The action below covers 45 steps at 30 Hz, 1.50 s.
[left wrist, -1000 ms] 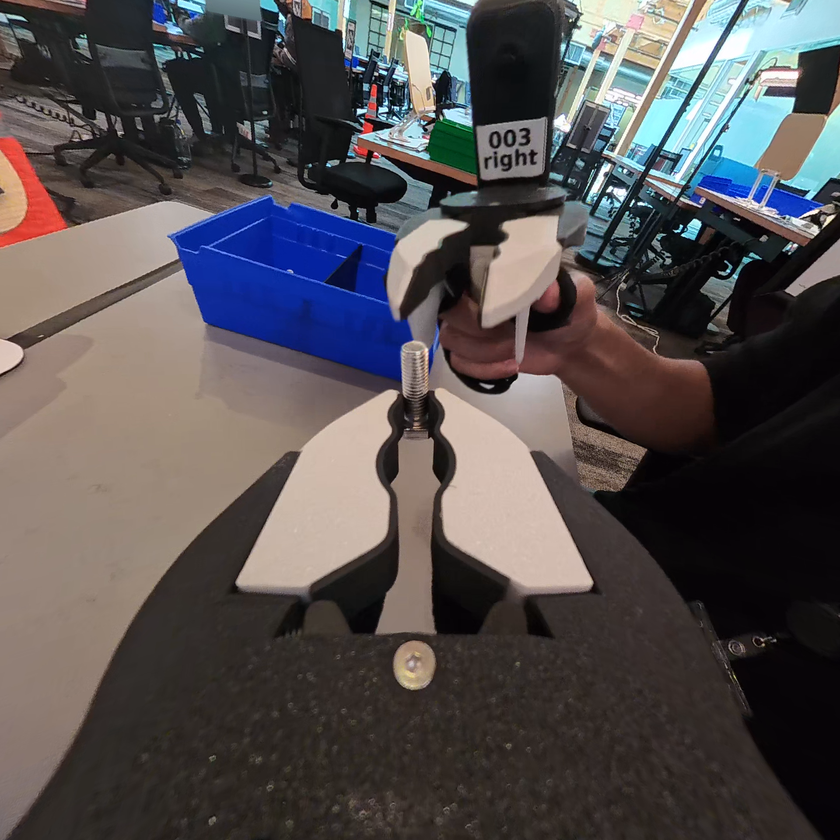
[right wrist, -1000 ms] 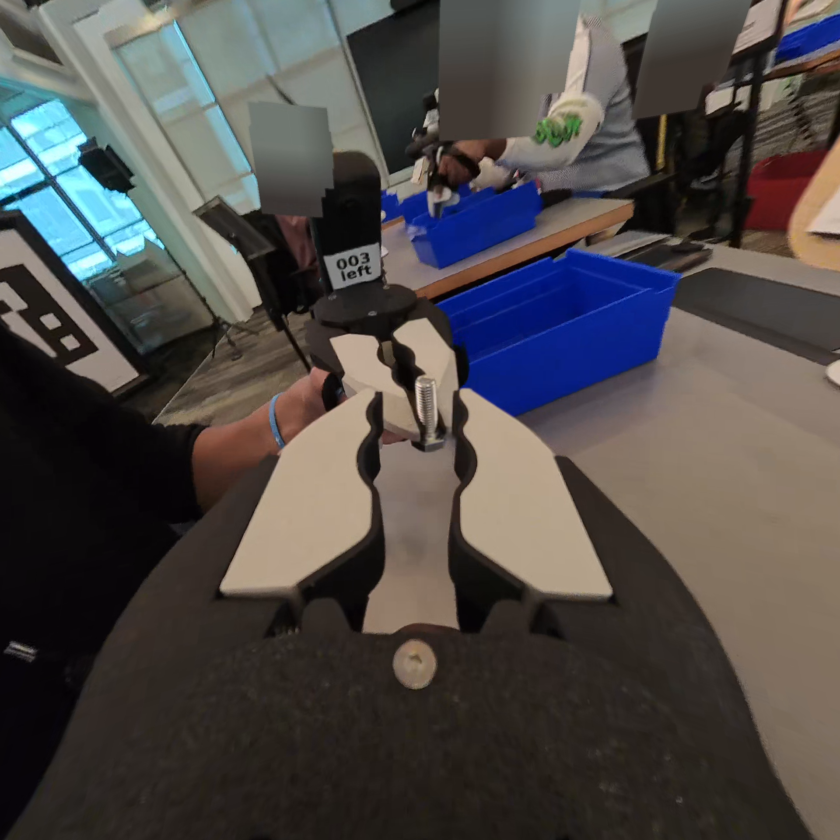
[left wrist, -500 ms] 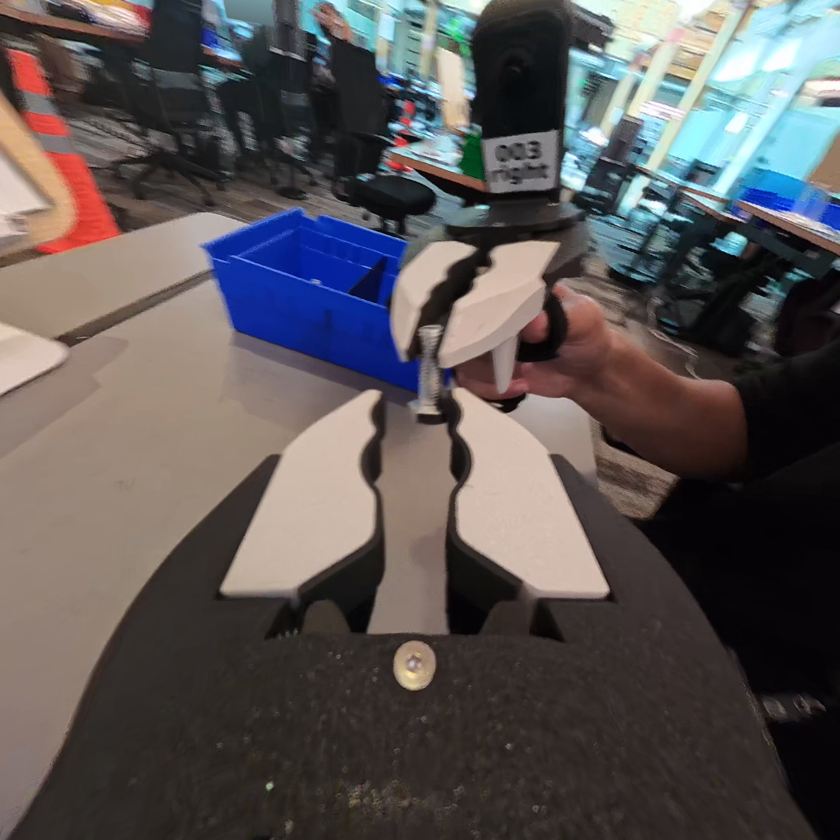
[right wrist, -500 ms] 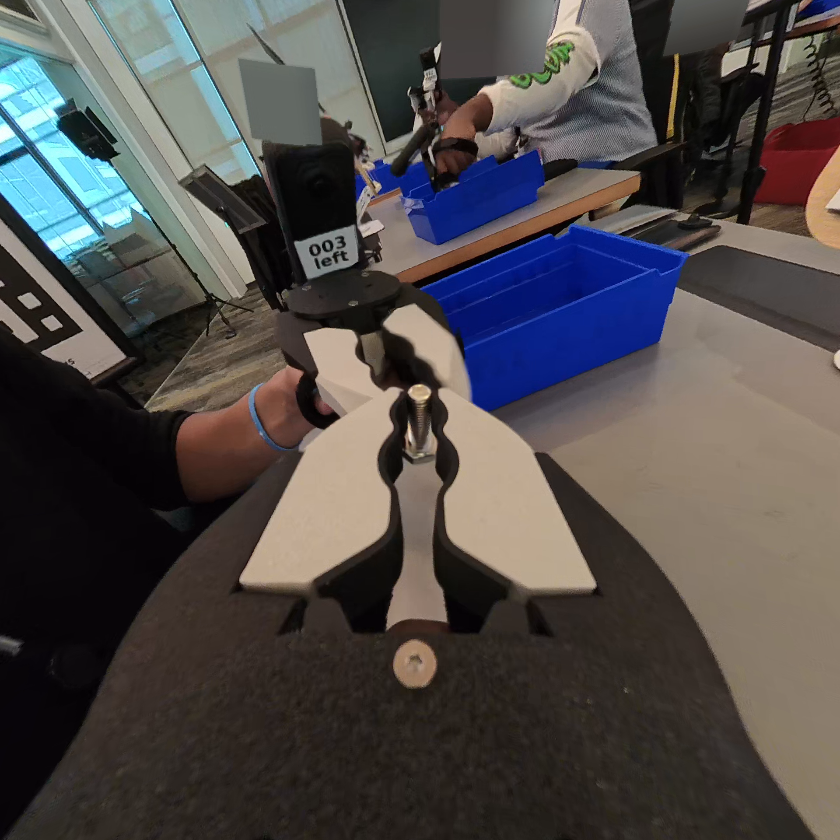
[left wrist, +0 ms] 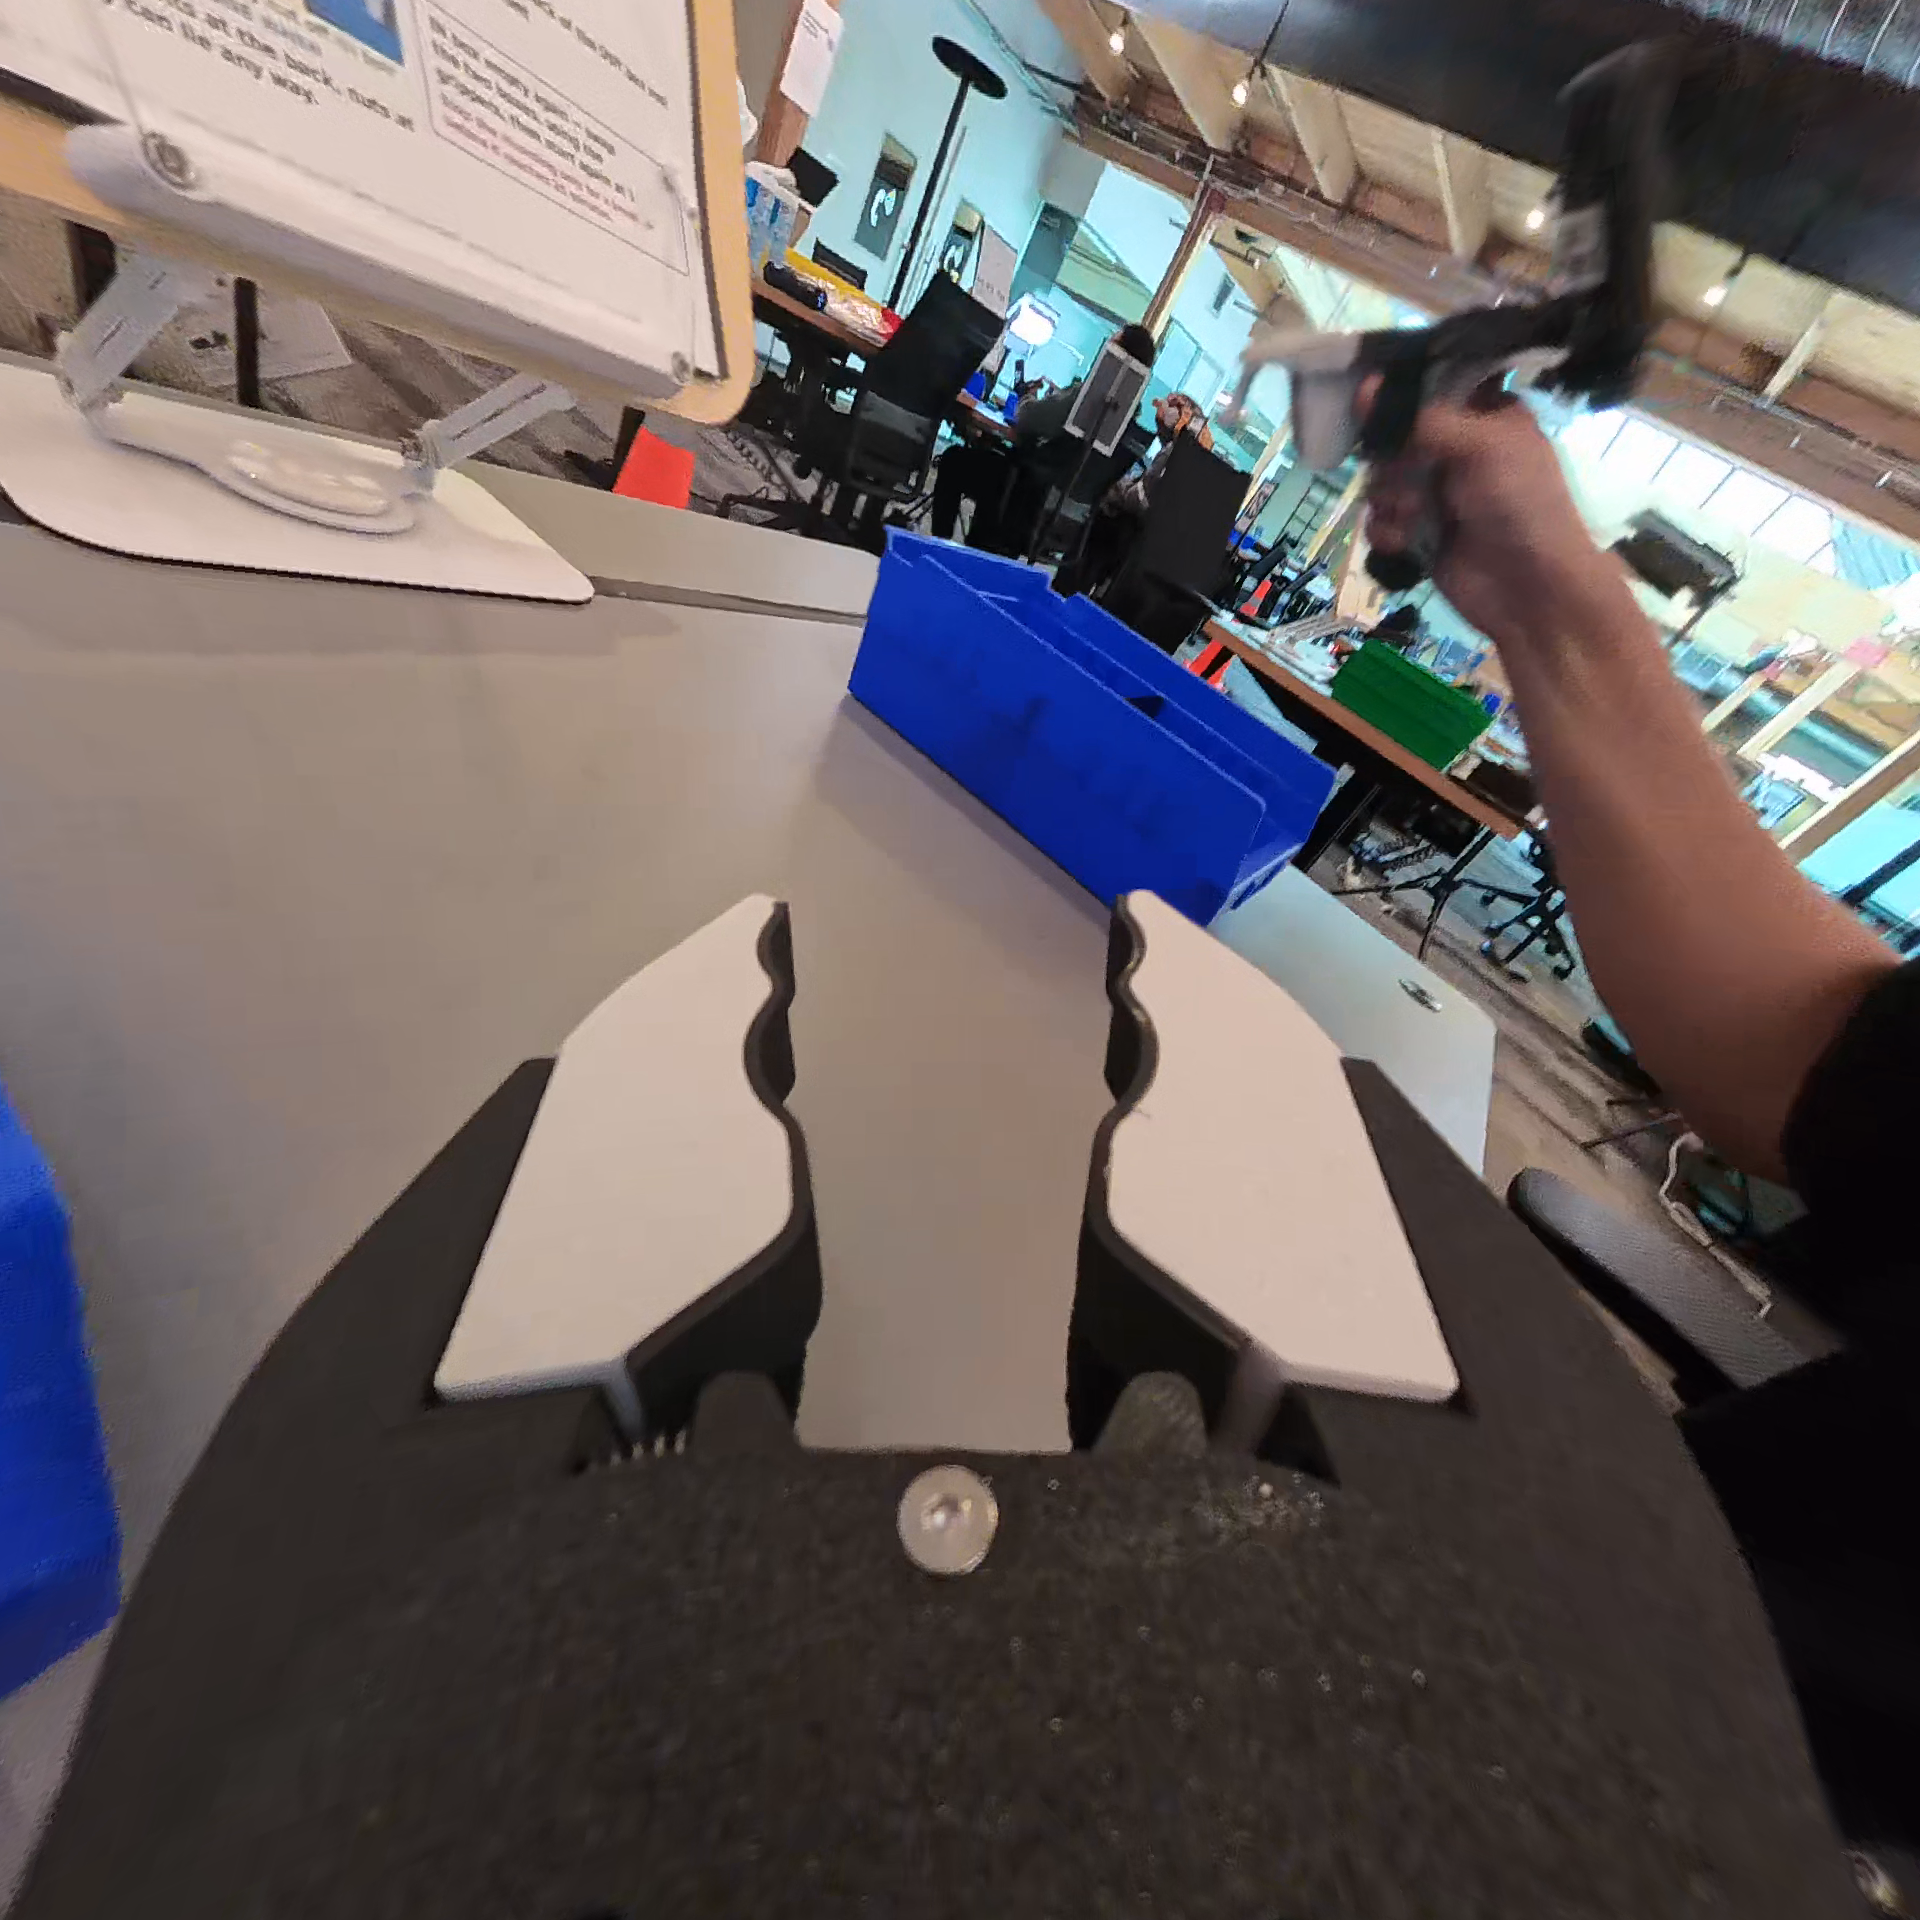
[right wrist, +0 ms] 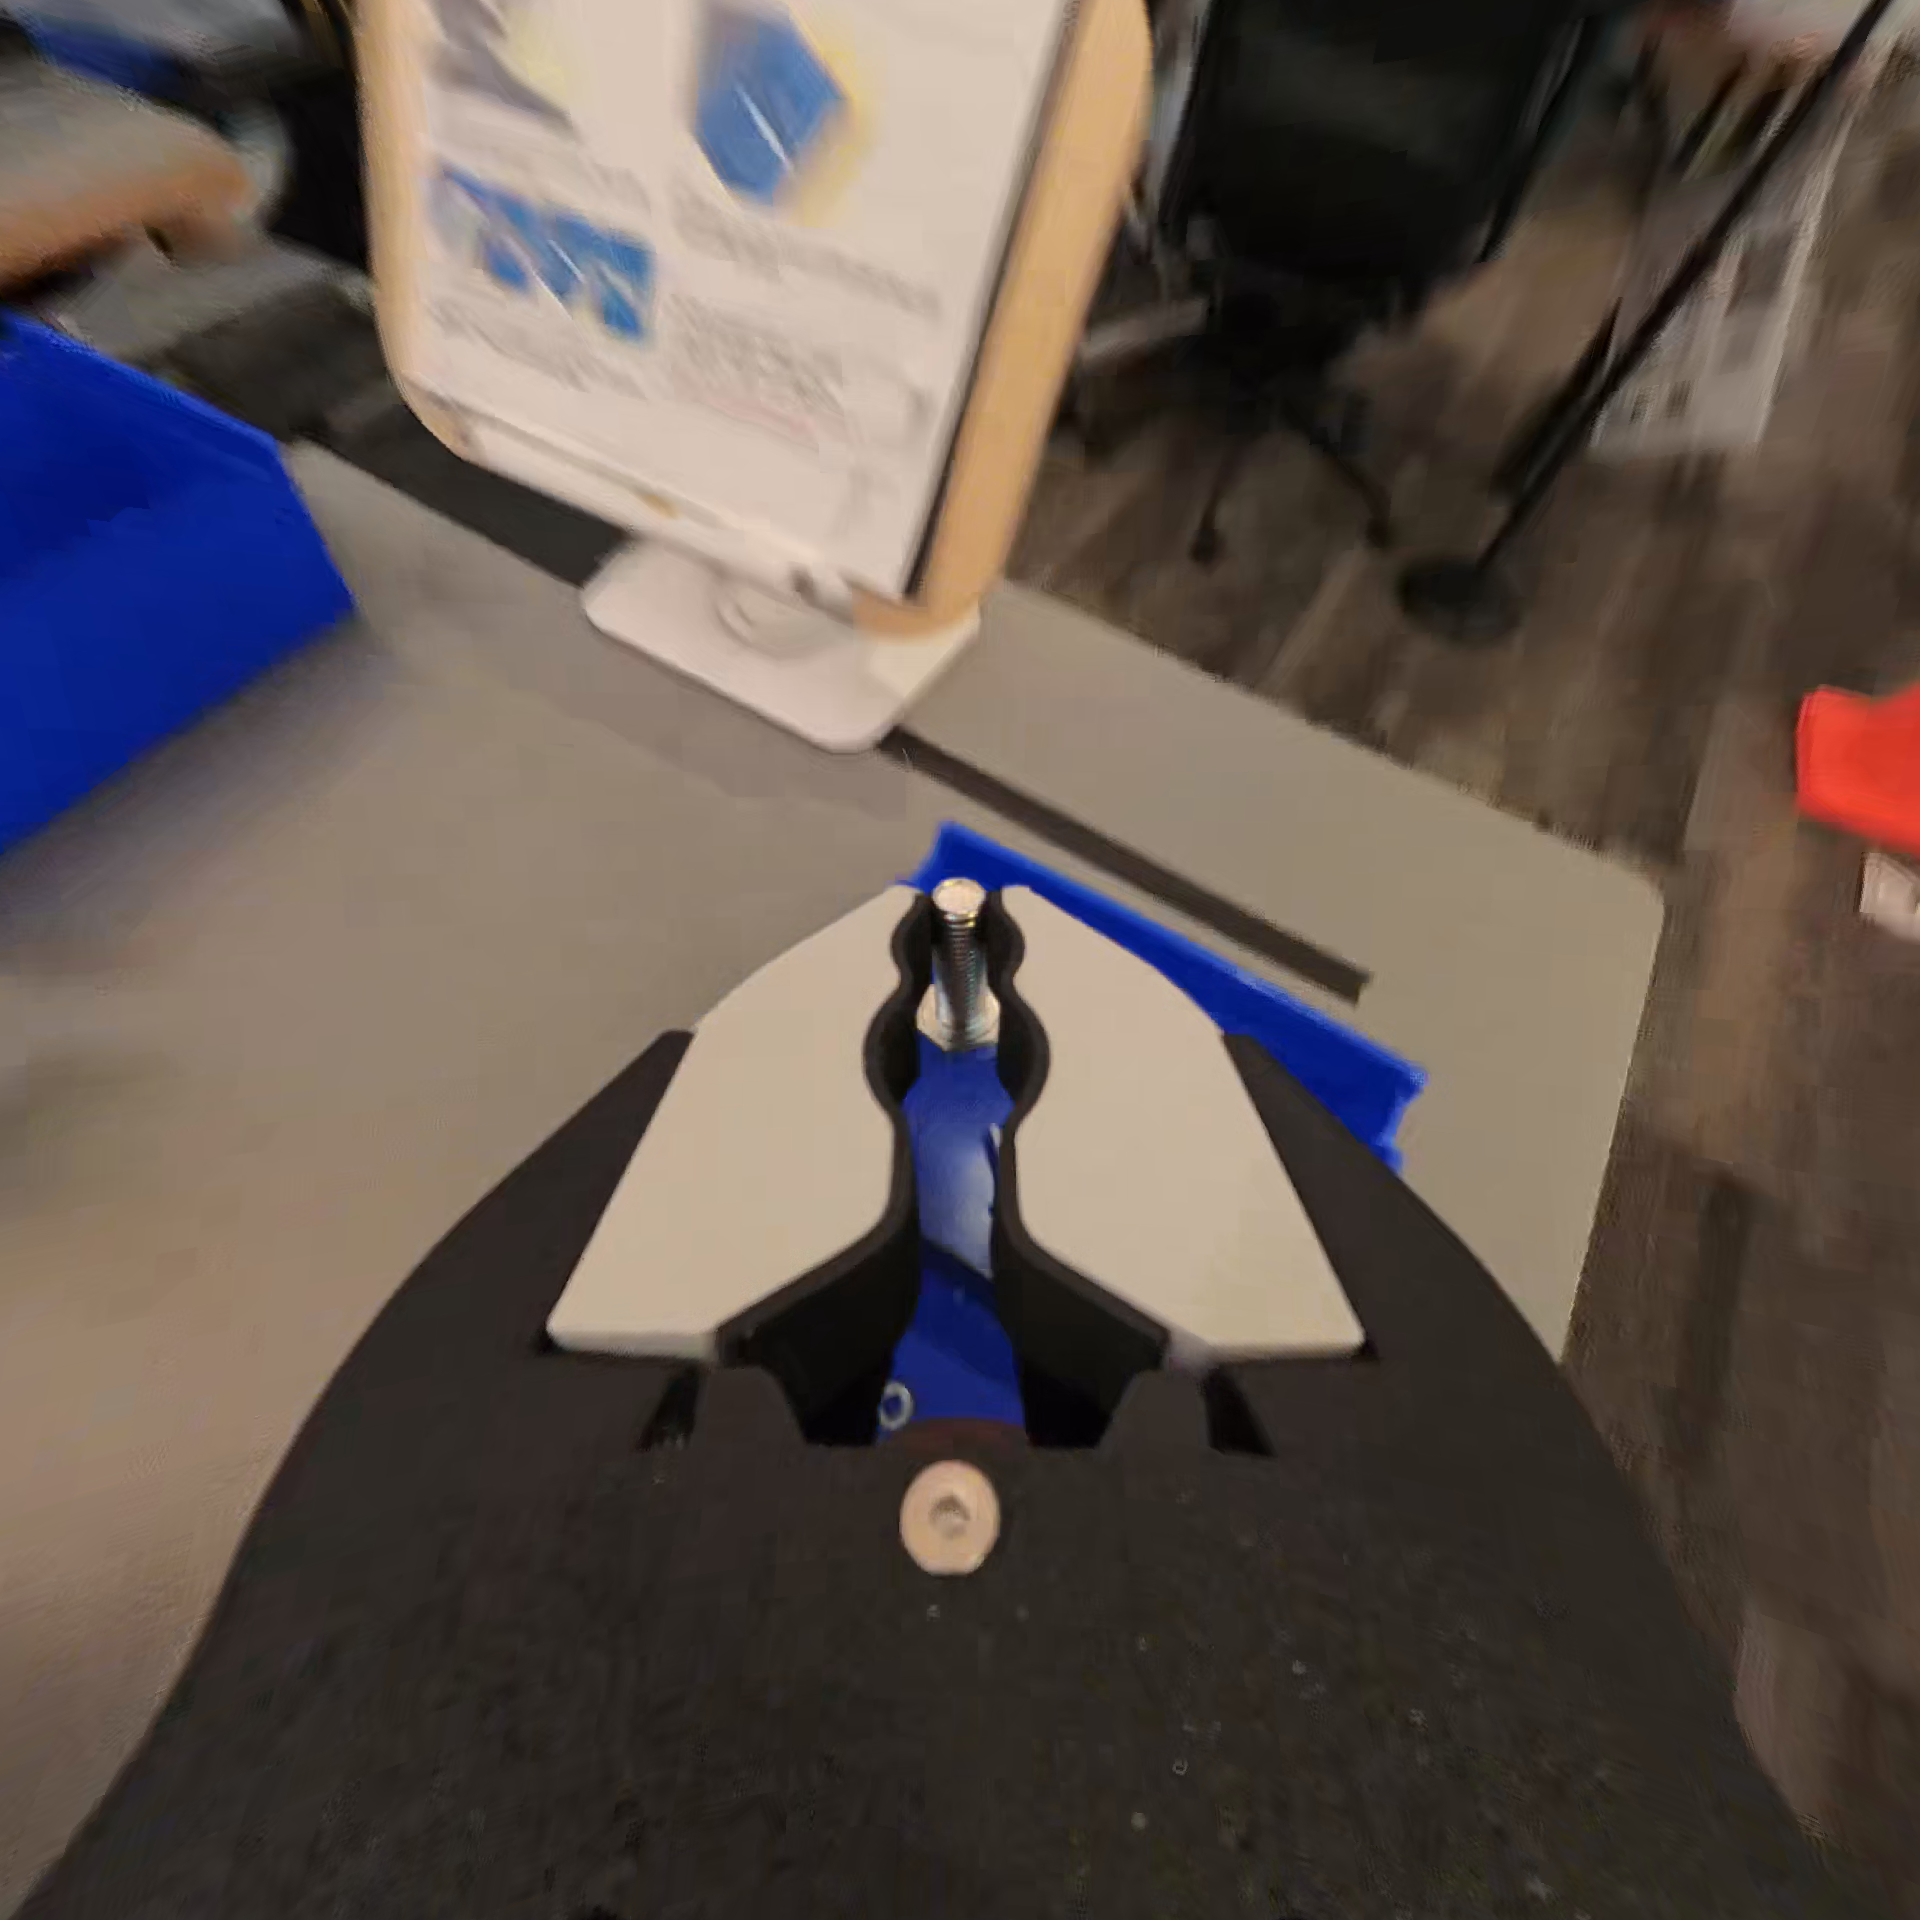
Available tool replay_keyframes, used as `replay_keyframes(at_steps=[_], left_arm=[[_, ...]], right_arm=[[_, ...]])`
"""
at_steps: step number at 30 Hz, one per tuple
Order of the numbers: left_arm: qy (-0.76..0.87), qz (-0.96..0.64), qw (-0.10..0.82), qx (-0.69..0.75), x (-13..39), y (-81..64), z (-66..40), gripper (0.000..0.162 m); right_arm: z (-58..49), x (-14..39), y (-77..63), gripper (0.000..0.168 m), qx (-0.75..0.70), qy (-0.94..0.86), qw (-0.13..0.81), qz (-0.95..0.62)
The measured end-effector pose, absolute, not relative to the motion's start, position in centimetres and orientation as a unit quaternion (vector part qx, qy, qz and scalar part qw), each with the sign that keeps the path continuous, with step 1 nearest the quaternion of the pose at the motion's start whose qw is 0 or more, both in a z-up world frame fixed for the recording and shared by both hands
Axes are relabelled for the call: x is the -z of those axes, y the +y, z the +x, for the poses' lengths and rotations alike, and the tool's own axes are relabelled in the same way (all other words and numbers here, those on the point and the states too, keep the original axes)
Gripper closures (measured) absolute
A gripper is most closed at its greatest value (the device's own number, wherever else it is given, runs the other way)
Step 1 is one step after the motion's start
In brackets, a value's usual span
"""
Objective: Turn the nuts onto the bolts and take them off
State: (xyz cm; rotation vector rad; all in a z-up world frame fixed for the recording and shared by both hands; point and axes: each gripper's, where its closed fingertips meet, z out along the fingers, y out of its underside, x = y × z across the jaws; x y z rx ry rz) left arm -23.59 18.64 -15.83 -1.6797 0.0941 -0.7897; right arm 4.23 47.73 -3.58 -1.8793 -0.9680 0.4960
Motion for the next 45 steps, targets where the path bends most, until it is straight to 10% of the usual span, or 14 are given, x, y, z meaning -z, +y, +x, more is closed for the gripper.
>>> replay_keyframes(at_steps=[8,19,25,34,45], left_arm=[[0.05,-0.735,0.585,0.34,16.8,18.8,-23.2,0.107],[0.068,-0.747,0.564,0.345,17.6,18.6,-22.4,0.114],[0.086,-0.756,0.558,0.332,18.1,18.5,-21.7,0.114],[0.106,-0.768,0.562,0.29,18.5,18.7,-21.6,0.112],[0.198,-0.764,0.552,0.269,12.1,16.5,-19.6,0.111]], right_arm=[[2.7,21.2,52.9,0.158,-0.214,-0.404,0.184,-0.87],[-0.2,27.1,53.8,0.158,-0.112,-0.514,0.091,-0.845],[0.0,25.8,53.7,0.145,-0.121,-0.515,0.13,-0.838],[-2.2,6.6,39.0,0.135,-0.415,-0.351,0.534,-0.647],[-12.8,16.4,18.4,0.145,-0.53,-0.512,0.422,-0.527]])
